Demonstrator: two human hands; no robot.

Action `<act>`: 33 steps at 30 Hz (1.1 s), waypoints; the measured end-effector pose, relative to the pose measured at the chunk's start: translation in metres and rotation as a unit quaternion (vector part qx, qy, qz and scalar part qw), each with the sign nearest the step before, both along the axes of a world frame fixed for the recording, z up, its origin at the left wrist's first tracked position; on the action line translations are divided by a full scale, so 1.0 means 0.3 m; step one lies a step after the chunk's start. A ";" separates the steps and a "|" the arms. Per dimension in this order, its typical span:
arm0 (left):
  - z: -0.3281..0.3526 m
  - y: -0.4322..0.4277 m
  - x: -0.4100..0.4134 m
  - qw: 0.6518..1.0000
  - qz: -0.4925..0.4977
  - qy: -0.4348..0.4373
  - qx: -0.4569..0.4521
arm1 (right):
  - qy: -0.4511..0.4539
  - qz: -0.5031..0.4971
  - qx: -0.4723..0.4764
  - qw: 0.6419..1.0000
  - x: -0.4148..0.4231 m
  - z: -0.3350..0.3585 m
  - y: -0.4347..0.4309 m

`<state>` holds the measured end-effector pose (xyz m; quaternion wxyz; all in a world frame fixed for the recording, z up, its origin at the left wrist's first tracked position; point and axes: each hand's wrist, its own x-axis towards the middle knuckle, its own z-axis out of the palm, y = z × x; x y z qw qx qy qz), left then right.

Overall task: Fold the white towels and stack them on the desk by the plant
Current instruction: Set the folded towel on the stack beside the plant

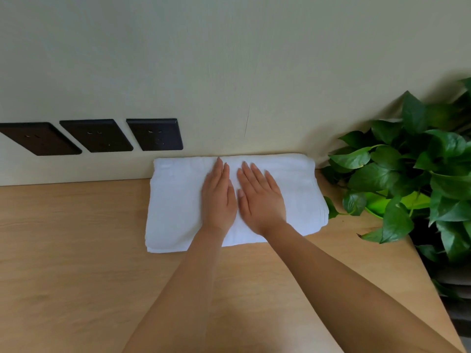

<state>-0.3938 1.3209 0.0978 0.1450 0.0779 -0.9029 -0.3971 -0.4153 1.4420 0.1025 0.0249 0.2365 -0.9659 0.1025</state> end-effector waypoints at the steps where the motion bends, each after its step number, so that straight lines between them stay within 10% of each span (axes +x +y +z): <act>1: -0.001 -0.007 0.001 0.997 -0.003 -0.017 -0.074 | 0.000 -0.001 0.000 1.000 0.000 0.002 0.000; 8: 0.023 -0.129 0.051 0.939 0.005 -0.143 -0.314 | -0.008 0.007 0.009 1.000 -0.002 0.005 -0.001; 33: 0.089 -0.305 0.155 0.929 0.008 -0.258 -0.264 | -0.134 0.045 0.080 0.987 -0.024 0.119 0.010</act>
